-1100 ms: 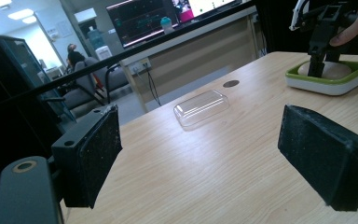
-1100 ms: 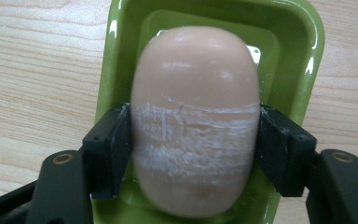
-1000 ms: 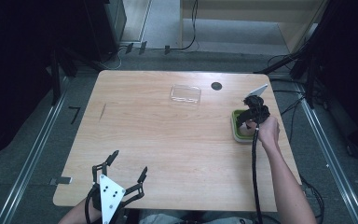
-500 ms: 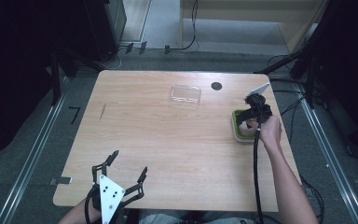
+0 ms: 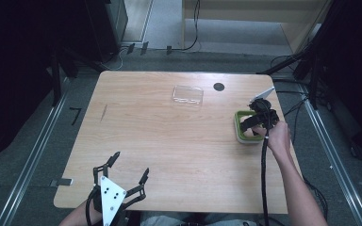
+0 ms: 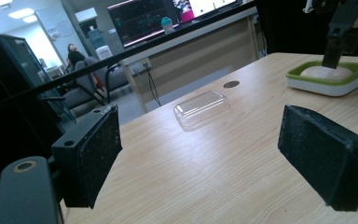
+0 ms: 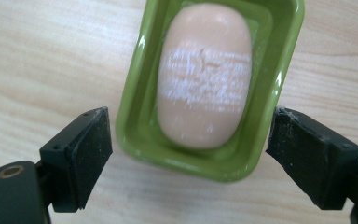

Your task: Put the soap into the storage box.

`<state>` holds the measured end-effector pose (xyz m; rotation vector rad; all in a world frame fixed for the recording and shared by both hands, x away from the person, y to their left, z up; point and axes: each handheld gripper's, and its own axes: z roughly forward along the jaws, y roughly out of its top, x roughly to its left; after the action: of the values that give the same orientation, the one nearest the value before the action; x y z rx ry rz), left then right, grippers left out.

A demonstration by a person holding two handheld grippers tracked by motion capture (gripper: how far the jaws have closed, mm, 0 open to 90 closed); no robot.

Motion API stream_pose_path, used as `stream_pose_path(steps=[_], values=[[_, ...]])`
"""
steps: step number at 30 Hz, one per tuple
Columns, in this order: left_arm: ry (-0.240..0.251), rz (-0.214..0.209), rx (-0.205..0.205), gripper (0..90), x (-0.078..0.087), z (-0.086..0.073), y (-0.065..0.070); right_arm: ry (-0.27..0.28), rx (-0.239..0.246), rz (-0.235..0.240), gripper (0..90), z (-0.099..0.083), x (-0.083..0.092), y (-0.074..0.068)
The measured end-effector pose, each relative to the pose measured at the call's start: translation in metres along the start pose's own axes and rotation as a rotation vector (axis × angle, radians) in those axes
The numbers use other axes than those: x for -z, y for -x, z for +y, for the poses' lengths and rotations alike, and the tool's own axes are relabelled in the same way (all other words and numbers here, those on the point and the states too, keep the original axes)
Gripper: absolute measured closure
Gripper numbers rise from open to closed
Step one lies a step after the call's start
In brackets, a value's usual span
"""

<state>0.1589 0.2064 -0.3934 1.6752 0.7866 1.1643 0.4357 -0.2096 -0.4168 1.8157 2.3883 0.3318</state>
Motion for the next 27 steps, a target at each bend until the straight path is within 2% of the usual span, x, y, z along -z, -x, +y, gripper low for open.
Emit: stream_pose_path(steps=[16,27], values=[[0.000,0.001,-0.004,13.8,0.001,0.000,0.000,0.022,0.103,-0.021,13.2,-0.042,0.031,-0.015],[0.000,0.003,-0.003,13.8,0.001,0.000,0.000,0.025,0.166,-0.019,12.9,-0.072,0.040,-0.028]])
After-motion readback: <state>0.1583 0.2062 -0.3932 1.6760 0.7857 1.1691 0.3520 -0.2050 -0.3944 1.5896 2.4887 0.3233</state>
